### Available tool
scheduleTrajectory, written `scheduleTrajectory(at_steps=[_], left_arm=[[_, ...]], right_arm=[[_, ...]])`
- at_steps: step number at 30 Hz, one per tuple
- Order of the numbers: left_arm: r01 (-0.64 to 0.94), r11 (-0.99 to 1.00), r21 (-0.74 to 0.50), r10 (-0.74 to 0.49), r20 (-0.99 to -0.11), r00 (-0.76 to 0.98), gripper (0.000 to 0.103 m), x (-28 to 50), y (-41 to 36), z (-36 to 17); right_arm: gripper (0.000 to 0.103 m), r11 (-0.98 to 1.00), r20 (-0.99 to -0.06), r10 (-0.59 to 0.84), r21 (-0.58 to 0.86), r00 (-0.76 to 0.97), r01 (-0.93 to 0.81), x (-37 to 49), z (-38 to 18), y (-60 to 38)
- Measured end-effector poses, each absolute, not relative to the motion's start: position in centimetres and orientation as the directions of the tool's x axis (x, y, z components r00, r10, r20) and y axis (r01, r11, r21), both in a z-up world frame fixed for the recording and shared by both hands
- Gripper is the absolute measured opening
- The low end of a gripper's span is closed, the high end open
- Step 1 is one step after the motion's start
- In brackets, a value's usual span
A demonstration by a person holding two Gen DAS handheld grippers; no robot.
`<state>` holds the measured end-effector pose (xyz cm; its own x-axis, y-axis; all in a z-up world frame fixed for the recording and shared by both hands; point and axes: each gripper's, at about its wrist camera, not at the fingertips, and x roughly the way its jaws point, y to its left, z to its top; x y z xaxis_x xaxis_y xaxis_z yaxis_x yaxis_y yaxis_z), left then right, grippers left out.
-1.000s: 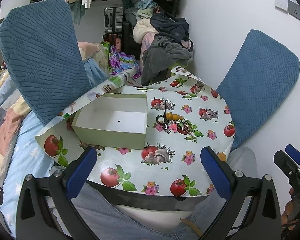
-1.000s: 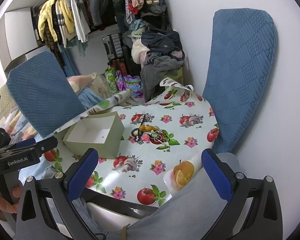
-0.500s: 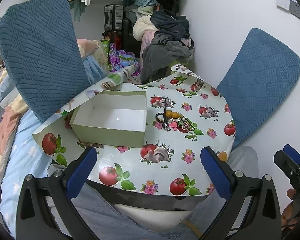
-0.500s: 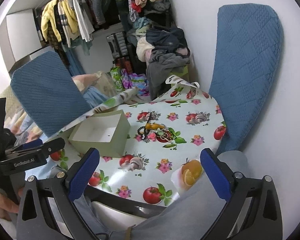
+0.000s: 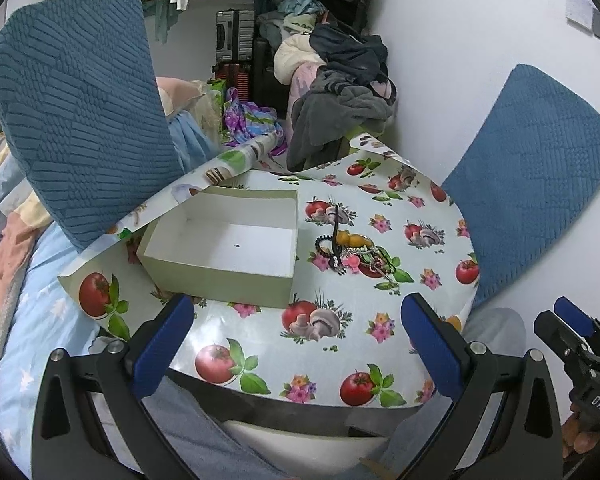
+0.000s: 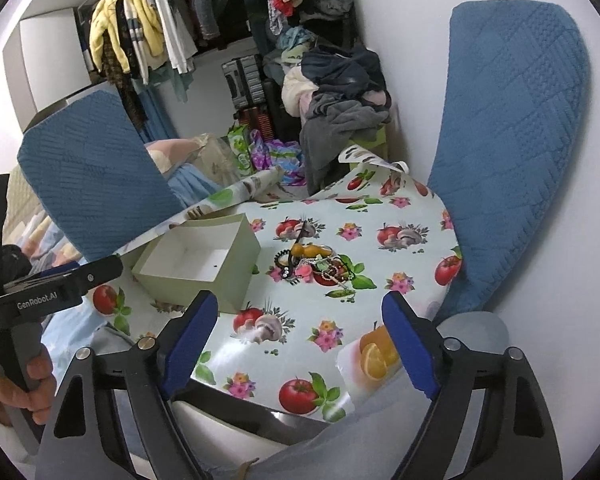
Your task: Organize jewelry
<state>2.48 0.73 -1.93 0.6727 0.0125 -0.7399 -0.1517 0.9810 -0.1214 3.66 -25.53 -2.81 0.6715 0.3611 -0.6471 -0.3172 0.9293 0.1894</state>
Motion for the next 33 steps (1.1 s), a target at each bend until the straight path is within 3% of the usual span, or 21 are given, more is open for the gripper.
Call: scheduleTrajectory(at_steps=[12,17,20,23,26,33], left_arm=[[-0.157,0.980,-0.125,0.007,-0.760,0.649,0.103,7.0,0.6,-5.7],[-0.119,0.981,-0.155,-0.047,-0.779,0.625,0.103,9.6,-0.1,-7.6],[-0.084,0.982,-0.168,-0.082,-0.785,0.614,0.103,11.0,-0.9,-8.8],[-0.054,0.982,-0.179,-0.113,-0.800,0.589,0.102,12.4,-1.3,-10.2],[-0.024,0.983,-0.185,-0.137,-0.806,0.576,0.095,13.6,-1.8,-11.3],[-0.010,0.969,-0.248,-0.207,-0.830,0.518,0.067,16.0,-2.0,-14.2]], right_arm=[[0.076,0.903,-0.652,0.408,0.185,0.639,-0.387,9.0,-5.6,-25.0],[0.075,0.895,-0.650,0.424,0.197,0.631,-0.400,11.7,-7.3,-25.0],[0.068,0.884,-0.651,0.443,0.201,0.617,-0.423,13.5,-8.6,-24.8],[0.067,0.872,-0.657,0.460,0.210,0.597,-0.441,15.2,-10.1,-24.6],[0.064,0.855,-0.665,0.491,0.242,0.563,-0.459,17.4,-12.0,-24.5],[0.055,0.810,-0.715,0.523,0.247,0.464,-0.532,22.7,-16.7,-22.5]])
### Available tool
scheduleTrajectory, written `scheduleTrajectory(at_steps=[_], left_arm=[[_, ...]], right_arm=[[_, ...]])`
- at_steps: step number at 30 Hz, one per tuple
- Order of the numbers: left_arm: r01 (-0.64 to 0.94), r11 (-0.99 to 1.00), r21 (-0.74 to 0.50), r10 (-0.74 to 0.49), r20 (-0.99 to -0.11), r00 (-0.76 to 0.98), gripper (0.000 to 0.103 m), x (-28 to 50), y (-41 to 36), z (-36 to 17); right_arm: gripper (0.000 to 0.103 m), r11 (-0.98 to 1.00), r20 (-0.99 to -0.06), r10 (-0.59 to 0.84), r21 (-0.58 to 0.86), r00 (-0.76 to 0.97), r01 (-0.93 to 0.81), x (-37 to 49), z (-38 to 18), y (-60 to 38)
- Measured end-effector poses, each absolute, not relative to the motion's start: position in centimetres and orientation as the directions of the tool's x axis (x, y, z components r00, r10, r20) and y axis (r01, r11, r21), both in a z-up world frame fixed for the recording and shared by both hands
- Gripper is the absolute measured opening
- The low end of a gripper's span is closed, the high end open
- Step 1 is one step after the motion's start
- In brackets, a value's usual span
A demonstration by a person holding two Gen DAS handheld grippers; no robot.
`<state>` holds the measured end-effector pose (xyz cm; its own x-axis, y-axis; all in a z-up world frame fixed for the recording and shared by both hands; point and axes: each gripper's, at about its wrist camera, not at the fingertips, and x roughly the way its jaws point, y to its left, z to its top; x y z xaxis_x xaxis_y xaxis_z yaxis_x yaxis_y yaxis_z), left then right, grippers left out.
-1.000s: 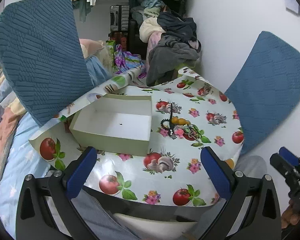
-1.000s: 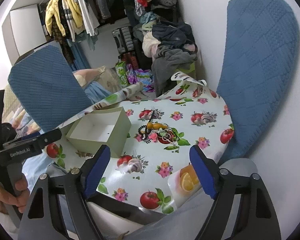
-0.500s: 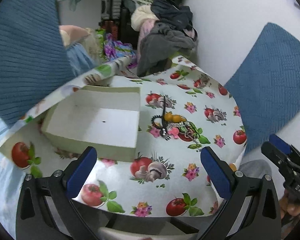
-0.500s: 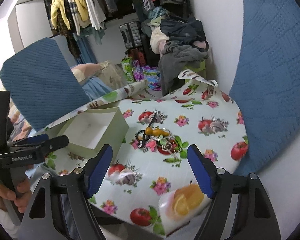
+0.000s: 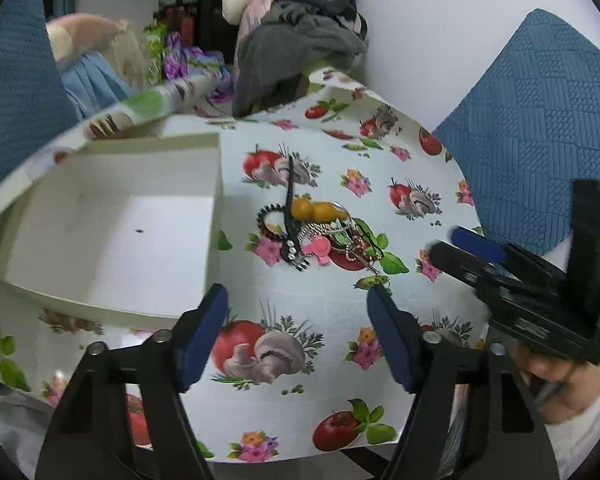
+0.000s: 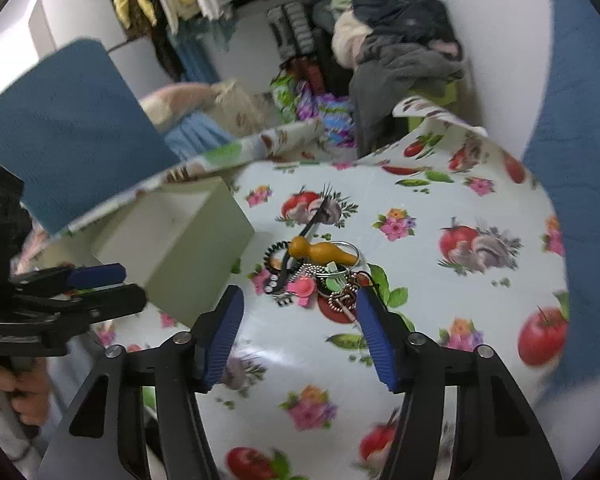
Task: Organize jewelry
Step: 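Reach the right gripper to the jewelry pile and grasp the orange wooden figure, then grasp the black hairpin with the left gripper while the right gripper holds the orange figure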
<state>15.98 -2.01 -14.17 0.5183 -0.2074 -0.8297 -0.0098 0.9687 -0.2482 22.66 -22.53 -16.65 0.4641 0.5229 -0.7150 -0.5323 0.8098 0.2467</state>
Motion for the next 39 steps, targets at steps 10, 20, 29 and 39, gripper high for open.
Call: scheduleTrajectory(at_steps=[10,20,29,39], left_arm=[[-0.027,0.951,-0.308,-0.259,-0.842,0.474,0.050,18.2,-1.8,-16.1],[-0.038,0.948,-0.316,-0.266,-0.853,0.448,0.037,19.7,-1.8,-17.0],[-0.037,0.950,-0.310,-0.264,-0.862,0.433,0.033,20.2,-1.6,-17.0],[-0.042,0.945,-0.323,-0.274,-0.857,0.437,0.033,21.1,-2.2,-16.7]], right_arm=[[0.055,0.742,-0.783,0.477,0.114,0.400,-0.661,30.1,-22.4,-18.1],[0.054,0.630,-0.815,0.477,0.055,0.329,-0.775,33.0,-25.4,-14.7],[0.037,0.571,-0.840,0.474,0.066,0.263,-0.818,33.5,-27.5,-13.9],[0.032,0.593,-0.783,0.562,0.157,0.266,-0.790,32.8,-25.6,-14.9]])
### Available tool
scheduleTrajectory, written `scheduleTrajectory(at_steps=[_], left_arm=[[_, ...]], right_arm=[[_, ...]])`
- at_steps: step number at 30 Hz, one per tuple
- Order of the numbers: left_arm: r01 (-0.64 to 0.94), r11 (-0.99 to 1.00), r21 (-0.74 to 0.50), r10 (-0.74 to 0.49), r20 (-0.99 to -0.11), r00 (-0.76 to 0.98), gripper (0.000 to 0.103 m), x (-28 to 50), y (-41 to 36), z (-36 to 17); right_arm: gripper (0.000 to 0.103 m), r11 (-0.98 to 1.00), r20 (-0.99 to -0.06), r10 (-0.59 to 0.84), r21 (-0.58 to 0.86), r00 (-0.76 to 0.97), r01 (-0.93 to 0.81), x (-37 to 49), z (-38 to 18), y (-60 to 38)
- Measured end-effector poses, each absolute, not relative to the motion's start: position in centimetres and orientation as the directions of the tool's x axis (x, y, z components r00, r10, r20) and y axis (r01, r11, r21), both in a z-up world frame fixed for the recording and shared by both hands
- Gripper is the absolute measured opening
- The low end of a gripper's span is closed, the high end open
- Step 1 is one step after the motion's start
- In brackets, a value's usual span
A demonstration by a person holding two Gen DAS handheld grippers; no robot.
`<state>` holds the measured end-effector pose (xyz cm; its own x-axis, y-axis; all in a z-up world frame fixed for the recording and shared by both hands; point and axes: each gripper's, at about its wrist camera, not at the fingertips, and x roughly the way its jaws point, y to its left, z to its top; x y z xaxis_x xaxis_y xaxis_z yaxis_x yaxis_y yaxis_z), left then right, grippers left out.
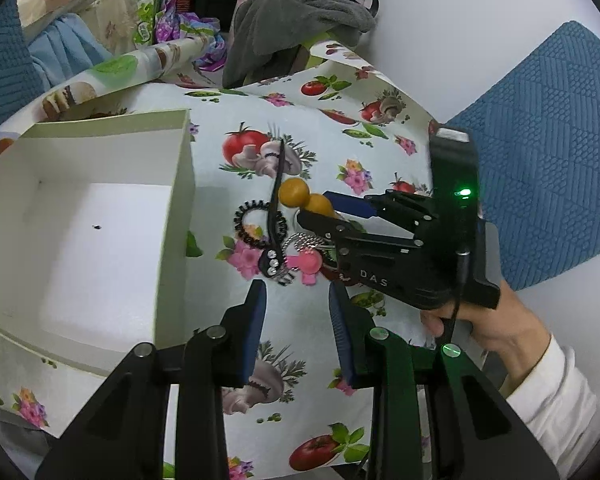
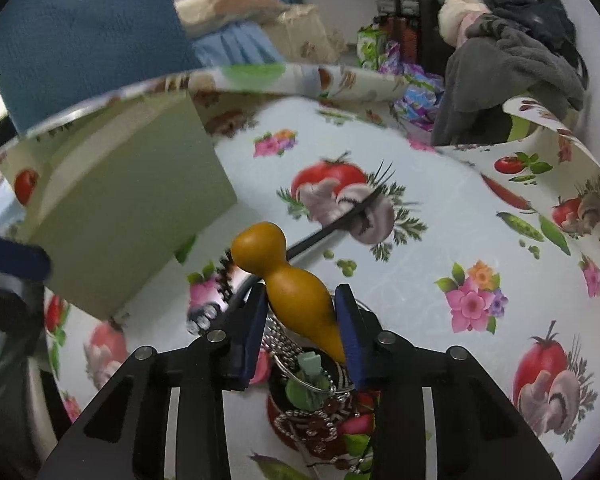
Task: Organize jewelry
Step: 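Grasp the black hairpin with the left gripper while the right gripper holds the orange figure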
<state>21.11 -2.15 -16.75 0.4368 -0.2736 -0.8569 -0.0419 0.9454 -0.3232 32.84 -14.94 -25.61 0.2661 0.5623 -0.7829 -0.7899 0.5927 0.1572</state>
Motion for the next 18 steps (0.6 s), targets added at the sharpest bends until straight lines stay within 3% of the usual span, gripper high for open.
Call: scheduleTrajectory(at_steps=[9,18], left_arm=[[-0.030,0.952,-0.306,-0.261,-0.856,0.446,0.033,23.1,-3.2,-17.3],[-0.003,0.961,-0.278,-0.251,-0.873,0.417,0.033,26.7,-4.3,-19.2]], right_arm=[[0.032,0.718,-0.724,0.584,0.250,0.368,-0.649,32.7,-22.8,-18.2],[0.032,0.853,-0.804,0.428,0.208,0.413,-0.479,31.7,-24.1,-22.0]])
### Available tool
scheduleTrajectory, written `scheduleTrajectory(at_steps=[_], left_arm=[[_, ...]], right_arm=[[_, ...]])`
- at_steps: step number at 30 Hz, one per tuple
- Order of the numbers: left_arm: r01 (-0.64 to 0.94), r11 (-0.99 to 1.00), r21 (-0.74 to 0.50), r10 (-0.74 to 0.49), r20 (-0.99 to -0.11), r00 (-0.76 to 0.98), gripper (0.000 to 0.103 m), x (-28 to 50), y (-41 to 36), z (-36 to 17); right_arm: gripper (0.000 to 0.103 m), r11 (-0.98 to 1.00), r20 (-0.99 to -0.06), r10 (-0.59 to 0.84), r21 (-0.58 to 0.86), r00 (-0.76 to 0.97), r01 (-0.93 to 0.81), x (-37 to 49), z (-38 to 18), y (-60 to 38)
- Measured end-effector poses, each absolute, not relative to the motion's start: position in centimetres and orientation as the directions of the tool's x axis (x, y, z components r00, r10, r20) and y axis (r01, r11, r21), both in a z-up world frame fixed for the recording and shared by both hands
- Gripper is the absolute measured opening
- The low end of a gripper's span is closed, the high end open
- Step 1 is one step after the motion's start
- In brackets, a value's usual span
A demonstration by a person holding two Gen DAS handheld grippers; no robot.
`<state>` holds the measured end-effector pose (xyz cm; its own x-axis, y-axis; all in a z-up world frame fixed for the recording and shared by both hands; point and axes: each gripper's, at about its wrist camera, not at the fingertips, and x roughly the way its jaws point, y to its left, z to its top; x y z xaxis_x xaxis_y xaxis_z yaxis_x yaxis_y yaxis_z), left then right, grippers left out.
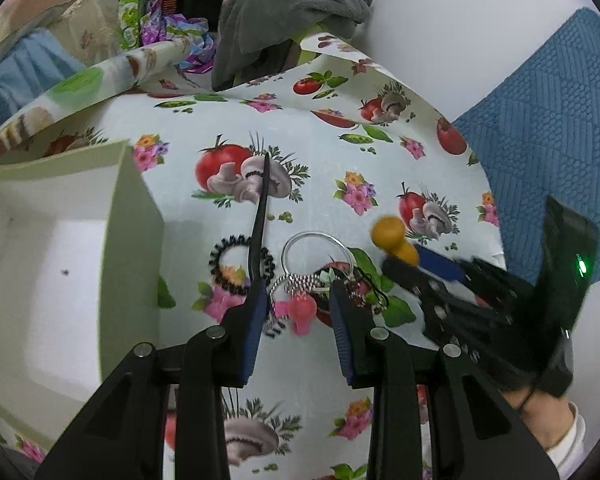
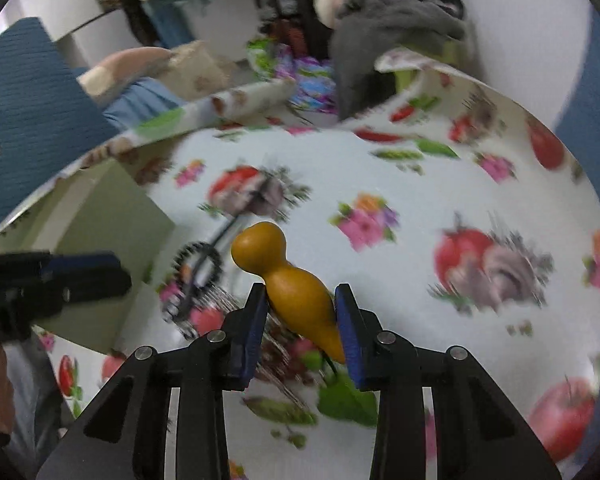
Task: Organize jewelry
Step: 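Grasp the black hairpin with the left gripper while the right gripper holds the orange figure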
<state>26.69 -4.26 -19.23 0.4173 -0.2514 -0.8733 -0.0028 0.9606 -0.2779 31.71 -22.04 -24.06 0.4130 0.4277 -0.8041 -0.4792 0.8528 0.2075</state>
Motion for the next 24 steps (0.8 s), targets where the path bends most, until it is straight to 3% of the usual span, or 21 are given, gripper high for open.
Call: scheduleTrajectory(at_steps=[10,20,24], left_arm=[[-0.010,0.980,-0.199,-0.182,-0.914,0.362,0.033,29.9,-5.0,-22.2],[-0.014,0.997,-0.082,-0.073,-0.942,0.328,0.033,31.9,-5.2,-25.0],[0.006,0.996,-0.087,-0.085,-0.944,0.318,0.025,32.1,-5.6,-25.5]], right_arm=[[0.032,0.941,-0.857,0.257,0.117,0.447,-0.316,29.7,-24.8,-24.2],[0.032,0.957,-0.862,0.239,0.132,0.446,-0.259,28.7,-25.2,-25.6],[0.032,0.958,-0.867,0.243,0.145,0.435,-0.248,28.9,-25.4,-25.8]])
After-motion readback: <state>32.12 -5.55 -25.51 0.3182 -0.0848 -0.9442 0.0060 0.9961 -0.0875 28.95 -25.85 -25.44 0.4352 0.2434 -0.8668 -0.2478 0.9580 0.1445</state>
